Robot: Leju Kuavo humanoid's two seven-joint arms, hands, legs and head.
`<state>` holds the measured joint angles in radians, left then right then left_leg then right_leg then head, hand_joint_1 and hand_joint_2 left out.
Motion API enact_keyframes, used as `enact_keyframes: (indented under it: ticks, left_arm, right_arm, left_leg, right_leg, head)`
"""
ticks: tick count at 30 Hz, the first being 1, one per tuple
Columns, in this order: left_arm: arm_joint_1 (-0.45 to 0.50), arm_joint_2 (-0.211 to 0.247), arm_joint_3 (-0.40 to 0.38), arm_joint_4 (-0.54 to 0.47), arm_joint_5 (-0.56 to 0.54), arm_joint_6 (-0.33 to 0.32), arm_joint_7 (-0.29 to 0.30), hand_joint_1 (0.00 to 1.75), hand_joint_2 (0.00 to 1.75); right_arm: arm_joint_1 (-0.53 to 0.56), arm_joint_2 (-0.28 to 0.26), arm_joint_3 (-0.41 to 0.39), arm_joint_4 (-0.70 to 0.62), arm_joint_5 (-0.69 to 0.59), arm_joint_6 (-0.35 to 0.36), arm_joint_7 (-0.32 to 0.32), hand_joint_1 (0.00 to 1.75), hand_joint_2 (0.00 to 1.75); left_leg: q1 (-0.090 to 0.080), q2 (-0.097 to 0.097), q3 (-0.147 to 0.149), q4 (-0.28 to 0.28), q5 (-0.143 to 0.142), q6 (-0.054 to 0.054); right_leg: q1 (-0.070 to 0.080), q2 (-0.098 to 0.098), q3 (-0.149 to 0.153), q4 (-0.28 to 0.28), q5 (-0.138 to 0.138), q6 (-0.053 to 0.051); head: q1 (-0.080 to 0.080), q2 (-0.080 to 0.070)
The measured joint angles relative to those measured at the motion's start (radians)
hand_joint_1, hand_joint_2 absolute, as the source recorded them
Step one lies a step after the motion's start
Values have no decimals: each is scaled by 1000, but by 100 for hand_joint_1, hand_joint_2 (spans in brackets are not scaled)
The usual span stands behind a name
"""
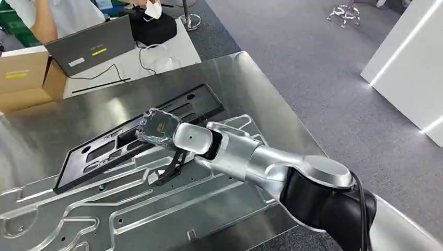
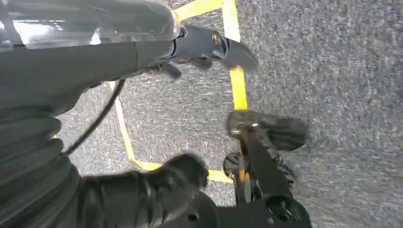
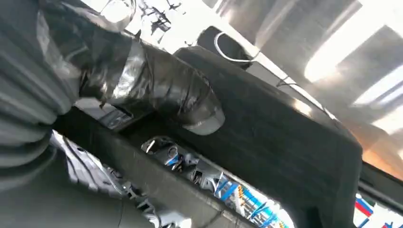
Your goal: Take the parts from the cabinet and place them on the table.
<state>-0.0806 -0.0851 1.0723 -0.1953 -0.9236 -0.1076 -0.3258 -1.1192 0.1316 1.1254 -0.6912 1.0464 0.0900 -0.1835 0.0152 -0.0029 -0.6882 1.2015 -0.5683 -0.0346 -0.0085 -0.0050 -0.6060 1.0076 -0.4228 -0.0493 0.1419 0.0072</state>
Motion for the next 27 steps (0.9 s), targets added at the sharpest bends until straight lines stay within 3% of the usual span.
enact_keyframes:
  ticks: [1, 2, 3, 5, 6, 7, 8, 11, 12, 14, 16, 17, 18, 19, 21, 22, 24, 25, 27]
  left_arm:
    - [0, 1, 0, 0, 0, 0, 0, 0, 175]
    - [0, 2, 0, 0, 0, 1, 0, 0, 175]
    - [0, 4, 0, 0, 0, 2, 0, 0, 175]
    - [-1, 6, 0, 0, 2, 7, -3, 0, 175]
    - [-2, 6, 1, 0, 2, 8, -5, 0, 175]
    - [-5, 6, 1, 0, 1, 9, -8, 0, 175]
    - [-5, 7, 1, 0, -1, 10, -11, 0, 175]
    - [-5, 7, 2, 0, -3, 13, -11, 0, 175]
    - [-6, 7, 2, 0, -6, 13, -11, 0, 175]
    - [-7, 7, 2, 0, -9, 13, -11, 0, 175]
    - [-6, 7, 2, 0, -9, 13, -11, 0, 175]
    - [-5, 7, 2, 0, -9, 13, -11, 0, 175]
    - [-4, 7, 2, 0, -9, 14, -11, 0, 175]
    - [-4, 7, 2, 0, -9, 14, -11, 0, 175]
    - [-4, 7, 2, 0, -11, 14, -10, 0, 175]
    - [-4, 6, 2, 0, -12, 14, -10, 0, 175]
    - [-6, 5, 2, 0, -12, 17, -9, 0, 175]
    - [-6, 8, 2, 0, -12, 18, -9, 0, 175]
    - [-4, 9, 2, 0, -12, 25, -9, 0, 175]
  right_arm:
    - [2, 0, 0, 0, 0, 0, 0, 175, 175]
    - [5, 0, 0, 1, 0, 0, 0, 175, 175]
    - [5, 0, 1, 1, 0, 0, 0, 175, 175]
    - [5, 0, 1, 1, 0, 0, 0, 175, 175]
    - [4, 0, 1, 1, 0, 0, 0, 175, 175]
    - [3, 0, 1, 0, 0, 0, 0, 175, 175]
    - [3, -1, 1, 0, 0, 0, 0, 175, 175]
    - [3, -2, 1, 1, 0, 0, -1, 175, 175]
    - [3, -4, 1, 2, 0, 0, 0, 175, 175]
    - [3, -5, 1, 2, 0, 0, 0, 175, 175]
    - [9, -7, 1, 2, 0, 0, -1, 175, 175]
    - [12, -8, 1, 3, 0, 0, -1, 175, 175]
    - [16, -10, 1, 4, 0, 0, -1, 175, 175]
    - [18, -12, 2, 4, 0, 0, -1, 175, 175]
    - [16, -14, 1, 4, 0, -1, -1, 175, 175]
    - [15, -14, 1, 4, 0, -1, -1, 175, 175]
    - [14, -14, 1, 3, 0, -2, -1, 175, 175]
    - [15, -14, 2, 3, 0, -2, -1, 175, 175]
    - [16, -16, 2, 3, 0, -2, 0, 175, 175]
  left_leg:
    - [1, 0, -18, 70, -33, -7]
    - [3, 0, -20, 109, -37, -12]
    - [7, 0, -3, 101, -14, -17]
    - [15, 1, 78, -13, 66, -26]
    - [21, 1, 134, -95, 80, -30]
    - [19, -2, 177, -155, 39, -31]
    - [13, -8, 178, -170, 37, -12]
    - [10, -3, 163, -171, 44, 18]
    - [16, 2, 166, -178, 55, 34]
    - [14, 6, 152, -179, 68, 49]
    - [11, 8, 138, -178, 77, 52]
    - [9, 9, 133, -177, 81, 52]
    - [8, 9, 130, -177, 83, 51]
    - [8, 9, 129, -176, 85, 50]
    - [5, 8, 131, -175, 85, 48]
    - [7, 9, 128, -175, 85, 45]
    - [2, 10, 120, -174, 91, 29]
    - [0, 9, 119, -170, 85, 35]
    - [4, 11, 119, -174, 88, 35]
  right_leg:
    - [0, 0, -12, 3, 7, 1]
    - [0, 0, -26, 7, 14, 3]
    - [-1, 0, -39, 12, 19, 5]
    - [-6, 1, -65, 26, 25, 14]
    - [-7, 2, -75, 37, 28, 20]
    - [-2, 2, -87, 47, 32, 26]
    - [0, 3, -91, 53, 35, 31]
    - [2, 4, -90, 46, 53, 52]
    - [-4, 4, -97, 52, 49, 56]
    - [-5, 5, -132, 141, -34, 62]
    - [-5, 5, -186, 298, -115, 67]
    - [-5, 5, -197, 341, -127, 67]
    - [-5, 5, -185, 339, -118, 65]
    - [-4, 5, -150, 290, -91, 61]
    - [-2, 5, -45, 123, -22, 46]
    - [4, 5, -17, 67, -34, 36]
    - [12, 4, -14, 47, -31, 32]
    - [7, 5, -13, 40, -28, 36]
    - [10, 6, -16, 42, -28, 36]
  head:
    - [1, 0]
    - [0, 0]
    - [0, 0]
    - [0, 0]
    - [0, 0]
    - [0, 0]
    - [2, 0]
    - [1, 0]
    - [1, 0]
    - [1, 0]
    - [1, 0]
    - [1, 0]
    - [1, 0]
    - [1, 0]
    - [1, 0]
    - [1, 0]
    - [0, 0]
    - [2, 0]
    - [2, 0]
